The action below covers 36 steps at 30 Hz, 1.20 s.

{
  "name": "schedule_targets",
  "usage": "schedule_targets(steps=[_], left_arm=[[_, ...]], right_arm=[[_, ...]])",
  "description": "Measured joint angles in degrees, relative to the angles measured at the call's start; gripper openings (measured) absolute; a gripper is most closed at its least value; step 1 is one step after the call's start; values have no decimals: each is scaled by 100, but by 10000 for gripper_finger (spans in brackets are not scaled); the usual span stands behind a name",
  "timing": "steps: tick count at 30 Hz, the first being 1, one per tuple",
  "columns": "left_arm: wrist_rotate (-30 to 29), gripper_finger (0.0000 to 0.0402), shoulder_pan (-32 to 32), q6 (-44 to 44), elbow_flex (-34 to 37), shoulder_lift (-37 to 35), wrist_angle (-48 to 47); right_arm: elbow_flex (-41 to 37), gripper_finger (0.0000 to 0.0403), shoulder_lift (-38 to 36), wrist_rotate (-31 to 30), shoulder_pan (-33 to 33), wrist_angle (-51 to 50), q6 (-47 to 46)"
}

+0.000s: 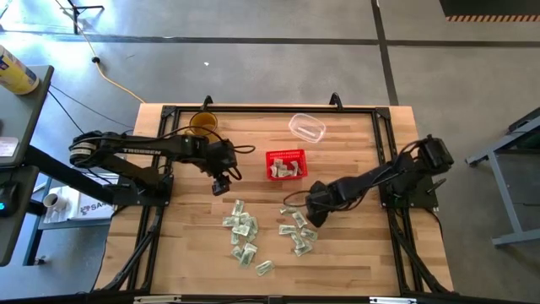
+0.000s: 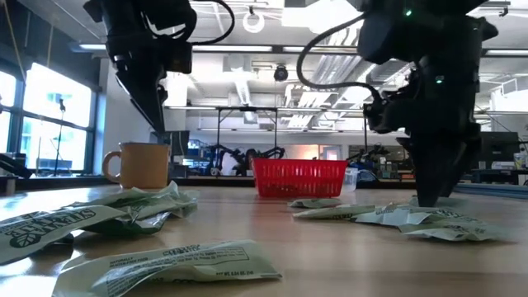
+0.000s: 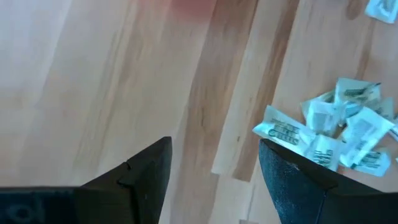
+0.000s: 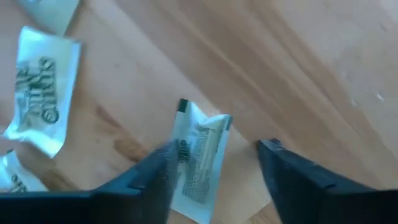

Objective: Pick and place items into bin
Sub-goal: Put the white packet into the red basket

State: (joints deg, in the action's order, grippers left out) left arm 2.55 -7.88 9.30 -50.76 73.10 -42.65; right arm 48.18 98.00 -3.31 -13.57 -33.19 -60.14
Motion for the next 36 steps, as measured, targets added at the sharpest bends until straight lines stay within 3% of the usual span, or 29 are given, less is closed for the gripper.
schedule_targets(steps=[5,7,12,17,20,25,30,36], left_arm=[[-144,276,-2,288,0,0,0],[-195,276,-2,438,0,0,5],[-833,276,-239,1177,0,0,78],[-137,276,-715,1543,0,-158,19],[54,276,-755,1413,-2,-286,-13],[229,276,-741,1404,-2,-342,-296],[203,276,-543,1647,-2,-341,-563],[202,276,-194,2032,-3,-158,-377]], right_arm=[[-21,48,-199,530,538,181,602],[-45,14,-365,630,725,373,778],[386,26,-917,85,1344,847,995],[1240,6,-953,-404,1986,1038,2306],[1603,23,-635,144,2433,1091,2930],[1919,84,92,1238,2921,954,2991],[2119,172,328,1342,2980,953,2902],[2146,253,171,1270,2858,500,3494]])
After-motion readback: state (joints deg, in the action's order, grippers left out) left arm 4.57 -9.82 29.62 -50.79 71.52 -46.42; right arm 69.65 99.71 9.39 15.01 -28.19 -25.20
